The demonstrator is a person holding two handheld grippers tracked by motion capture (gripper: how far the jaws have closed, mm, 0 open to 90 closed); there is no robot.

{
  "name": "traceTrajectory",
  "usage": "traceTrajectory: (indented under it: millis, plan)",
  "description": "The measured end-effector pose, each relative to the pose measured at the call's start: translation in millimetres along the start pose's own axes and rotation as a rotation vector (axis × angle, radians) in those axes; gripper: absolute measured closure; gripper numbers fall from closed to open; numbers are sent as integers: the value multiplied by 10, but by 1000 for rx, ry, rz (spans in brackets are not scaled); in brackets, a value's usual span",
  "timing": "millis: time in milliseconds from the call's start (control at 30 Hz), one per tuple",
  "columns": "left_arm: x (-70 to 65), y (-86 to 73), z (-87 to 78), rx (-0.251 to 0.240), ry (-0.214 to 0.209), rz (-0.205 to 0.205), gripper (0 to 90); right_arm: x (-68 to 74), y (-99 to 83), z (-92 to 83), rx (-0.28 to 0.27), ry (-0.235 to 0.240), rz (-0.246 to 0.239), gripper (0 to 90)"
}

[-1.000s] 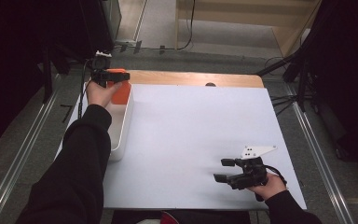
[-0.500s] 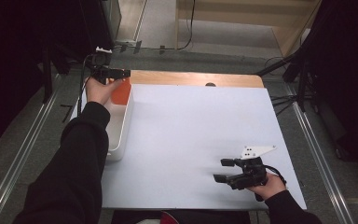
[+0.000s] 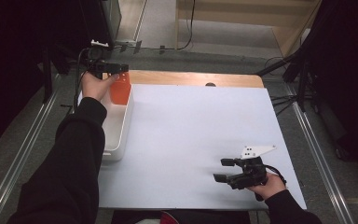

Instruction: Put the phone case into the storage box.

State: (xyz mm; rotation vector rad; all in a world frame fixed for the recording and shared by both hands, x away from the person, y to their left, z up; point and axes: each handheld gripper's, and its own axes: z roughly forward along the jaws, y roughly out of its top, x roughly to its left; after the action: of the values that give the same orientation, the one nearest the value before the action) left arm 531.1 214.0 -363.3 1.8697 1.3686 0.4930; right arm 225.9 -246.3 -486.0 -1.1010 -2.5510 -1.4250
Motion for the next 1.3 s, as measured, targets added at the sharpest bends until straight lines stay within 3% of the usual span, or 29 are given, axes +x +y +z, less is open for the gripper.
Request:
traceTrajectory:
  millis: [233,700,900,1033,1300]
  plan:
    - [-66,51,-124,-2,-40,8,76,2,13,9,2,2,1,257]
    - [-169,66,-297,40,-56,47,76,-5,40,37,8,10,-10,257]
    - [-202,80,-423,35,-108,35,76,-5,41,38,9,10,-11,257]
    - [-227,72,-469,49,-117,51,76,-5,41,38,9,10,-10,257]
    - [-287,-3,-513,69,-180,61,78,10,43,38,8,6,-11,256]
